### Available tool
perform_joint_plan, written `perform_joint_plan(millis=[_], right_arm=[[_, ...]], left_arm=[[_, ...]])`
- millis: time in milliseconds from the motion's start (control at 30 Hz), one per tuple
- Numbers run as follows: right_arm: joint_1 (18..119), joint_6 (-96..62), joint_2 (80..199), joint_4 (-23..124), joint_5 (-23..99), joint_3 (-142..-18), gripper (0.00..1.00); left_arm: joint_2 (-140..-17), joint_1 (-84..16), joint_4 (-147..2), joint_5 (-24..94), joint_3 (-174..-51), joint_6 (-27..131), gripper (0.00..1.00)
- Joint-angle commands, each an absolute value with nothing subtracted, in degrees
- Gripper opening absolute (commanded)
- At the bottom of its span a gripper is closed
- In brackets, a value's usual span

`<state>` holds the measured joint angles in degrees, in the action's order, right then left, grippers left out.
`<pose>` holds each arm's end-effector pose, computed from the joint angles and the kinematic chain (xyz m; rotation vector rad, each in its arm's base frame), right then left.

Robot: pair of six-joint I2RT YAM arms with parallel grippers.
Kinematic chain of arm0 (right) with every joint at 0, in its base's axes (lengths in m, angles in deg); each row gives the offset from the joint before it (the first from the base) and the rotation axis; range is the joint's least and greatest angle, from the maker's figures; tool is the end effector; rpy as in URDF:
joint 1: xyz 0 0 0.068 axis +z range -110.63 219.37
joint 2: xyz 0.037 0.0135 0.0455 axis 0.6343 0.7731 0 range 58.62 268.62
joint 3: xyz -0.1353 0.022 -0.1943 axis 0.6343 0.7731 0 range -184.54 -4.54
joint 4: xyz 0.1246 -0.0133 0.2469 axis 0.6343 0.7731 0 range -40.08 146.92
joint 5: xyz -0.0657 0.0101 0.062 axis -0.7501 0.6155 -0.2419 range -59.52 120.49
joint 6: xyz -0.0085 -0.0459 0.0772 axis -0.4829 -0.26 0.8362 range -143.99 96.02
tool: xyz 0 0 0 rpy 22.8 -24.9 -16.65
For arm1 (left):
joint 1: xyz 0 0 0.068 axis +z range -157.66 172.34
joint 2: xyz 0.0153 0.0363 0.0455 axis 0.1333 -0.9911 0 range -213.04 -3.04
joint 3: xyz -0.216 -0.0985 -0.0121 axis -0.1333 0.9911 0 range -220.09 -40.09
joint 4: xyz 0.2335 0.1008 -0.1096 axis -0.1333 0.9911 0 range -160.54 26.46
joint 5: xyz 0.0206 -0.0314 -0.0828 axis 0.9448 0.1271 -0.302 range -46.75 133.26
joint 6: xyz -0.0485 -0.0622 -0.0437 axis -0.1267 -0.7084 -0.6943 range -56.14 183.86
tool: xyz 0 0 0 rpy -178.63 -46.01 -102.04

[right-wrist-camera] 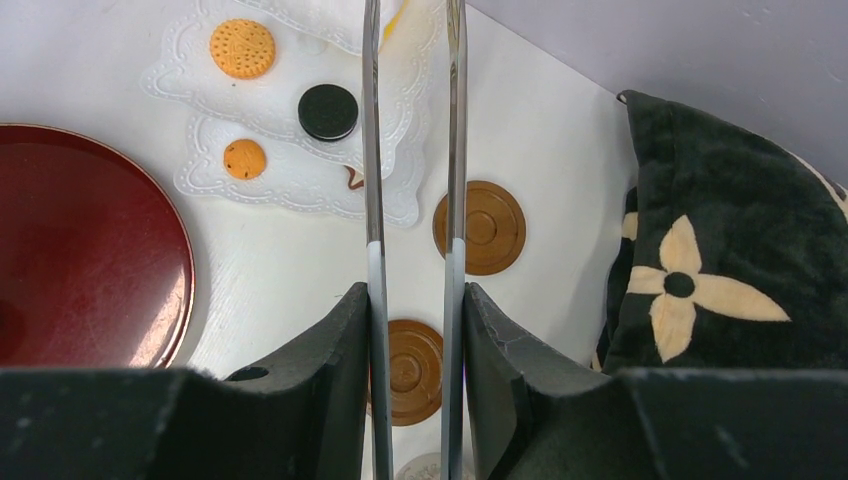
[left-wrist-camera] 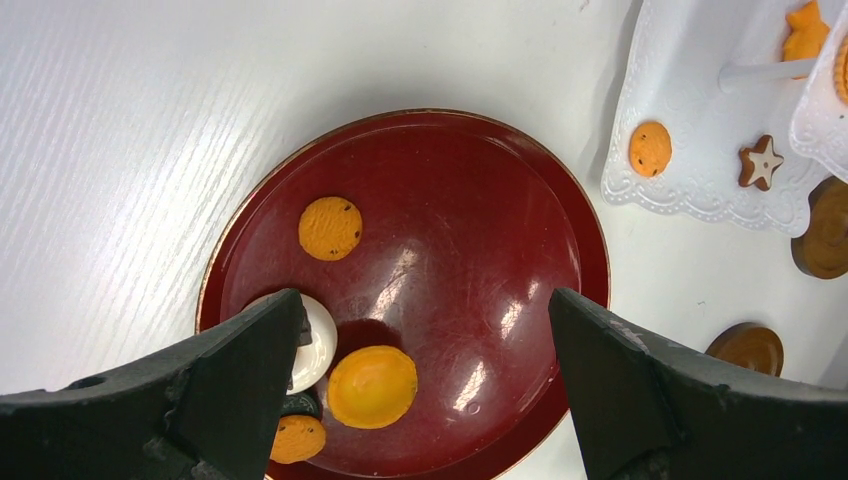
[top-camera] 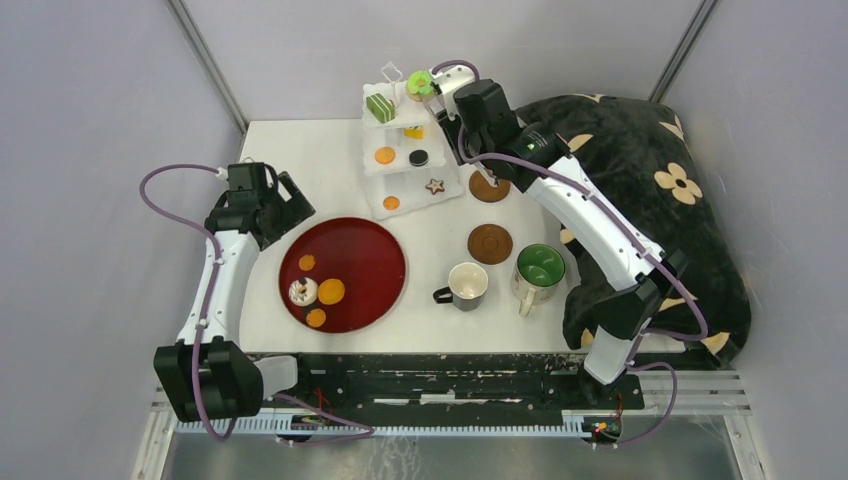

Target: Serve the afternoon tea

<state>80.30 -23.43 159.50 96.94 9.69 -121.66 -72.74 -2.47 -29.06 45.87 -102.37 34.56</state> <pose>0.3402 0.2572 0.3913 -0.5091 2.0067 0.0610 0.3080 0.0317 0.2362 -0.7396 2.3121 -0.1360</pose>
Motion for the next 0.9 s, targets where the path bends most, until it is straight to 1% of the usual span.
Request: perform_joint_plan(millis=[0, 533, 567, 700, 867], right_arm=[[79.9, -23.9, 160.09, 94.72, 9.81, -126.6, 0.01], [79.86, -23.08, 165.1, 97.97, 11.37, -132.78, 0.01], [79.76, -22.96, 165.12, 97.92, 11.41, -132.82, 0.04], [79.78, -22.81, 165.15, 98.14, 11.65, -133.24, 0.2], [79.8, -22.41, 165.19, 98.21, 12.2, -133.3, 0.33]], left_arm=[[-72.71, -1.91, -30.99, 45.61, -104.86, 35.63, 1.0], [-71.3, -1.07, -31.07, 46.53, -103.9, 36.35, 1.0], [-71.3, -1.02, -31.05, 46.51, -103.94, 36.35, 0.99], [-71.32, -0.99, -31.15, 46.3, -103.98, 36.34, 1.0], [-71.34, -1.04, -31.24, 46.16, -103.9, 36.35, 1.0]])
